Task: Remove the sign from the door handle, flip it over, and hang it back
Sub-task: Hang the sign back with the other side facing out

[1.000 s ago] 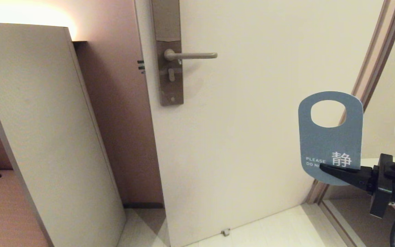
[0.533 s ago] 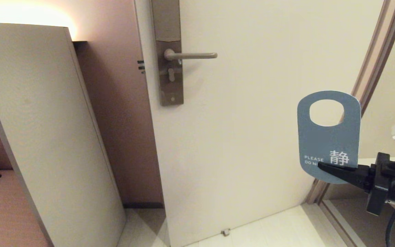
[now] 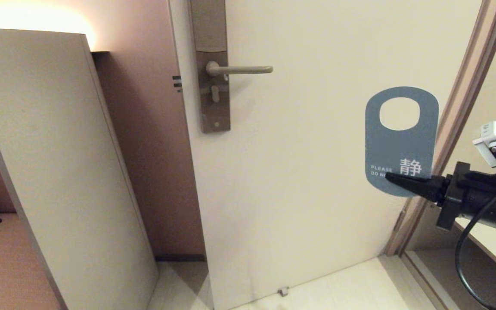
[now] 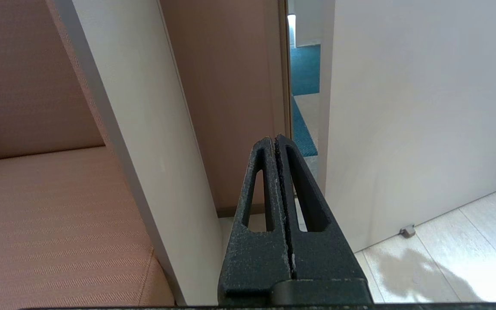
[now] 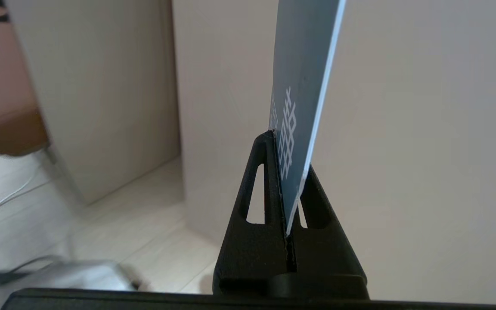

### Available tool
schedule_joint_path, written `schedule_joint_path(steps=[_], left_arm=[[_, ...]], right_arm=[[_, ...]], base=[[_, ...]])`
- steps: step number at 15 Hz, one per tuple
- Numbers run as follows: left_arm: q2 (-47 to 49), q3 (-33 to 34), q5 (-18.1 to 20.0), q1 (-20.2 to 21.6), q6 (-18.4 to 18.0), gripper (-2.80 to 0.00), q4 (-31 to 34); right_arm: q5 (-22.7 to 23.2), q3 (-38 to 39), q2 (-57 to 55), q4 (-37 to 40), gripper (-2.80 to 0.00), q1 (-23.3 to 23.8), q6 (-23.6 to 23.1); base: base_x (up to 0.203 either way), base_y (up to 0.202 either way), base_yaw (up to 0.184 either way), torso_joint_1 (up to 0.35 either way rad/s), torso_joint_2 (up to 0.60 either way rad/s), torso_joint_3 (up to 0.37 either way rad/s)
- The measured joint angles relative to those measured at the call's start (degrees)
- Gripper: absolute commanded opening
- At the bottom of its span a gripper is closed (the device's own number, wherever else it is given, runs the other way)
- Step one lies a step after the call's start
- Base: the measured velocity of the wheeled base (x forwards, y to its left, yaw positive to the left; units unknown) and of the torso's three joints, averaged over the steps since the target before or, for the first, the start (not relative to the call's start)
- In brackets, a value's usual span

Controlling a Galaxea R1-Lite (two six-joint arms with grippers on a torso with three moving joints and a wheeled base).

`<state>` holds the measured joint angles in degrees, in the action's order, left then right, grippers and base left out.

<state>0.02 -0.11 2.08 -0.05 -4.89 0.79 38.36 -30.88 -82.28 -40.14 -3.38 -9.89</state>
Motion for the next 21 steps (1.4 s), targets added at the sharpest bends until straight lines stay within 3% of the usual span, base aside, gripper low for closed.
schedule_joint_path(steps=[6, 10, 12, 17, 21], left_arm=[[0.0, 0.0, -0.05, 0.02, 0.0, -2.8, 0.0], [0.0, 0.0, -0.01, 0.02, -0.01, -2.8, -0.01], [0.0, 0.0, -0.02, 0.02, -0.01, -2.8, -0.02], [0.0, 0.0, -0.05, 0.0, 0.01, -2.8, 0.0], [0.0, 0.0, 0.0, 0.02, 0.01, -2.8, 0.0]], right_arm=[[-0.02, -11.53, -7.39, 0.22, -2.8, -2.06, 1.39], [-0.13, -22.92, -9.37, 9.89, -2.8, -4.24, 5.46], [-1.74, -25.73, -9.67, 15.28, -2.8, -7.45, 7.18], [-17.64, -30.66, -10.98, 18.51, -2.8, -20.54, 15.17], [-28.91, -34.61, -13.91, 19.77, -2.8, -26.48, 16.19]], base=[[0.0, 0.0, 0.0, 0.0, 0.0, 0.0], [0.0, 0.0, 0.0, 0.0, 0.0, 0.0], [0.0, 0.0, 0.0, 0.0, 0.0, 0.0], [0.0, 0.0, 0.0, 0.0, 0.0, 0.0], [0.0, 0.0, 0.0, 0.0, 0.0, 0.0]])
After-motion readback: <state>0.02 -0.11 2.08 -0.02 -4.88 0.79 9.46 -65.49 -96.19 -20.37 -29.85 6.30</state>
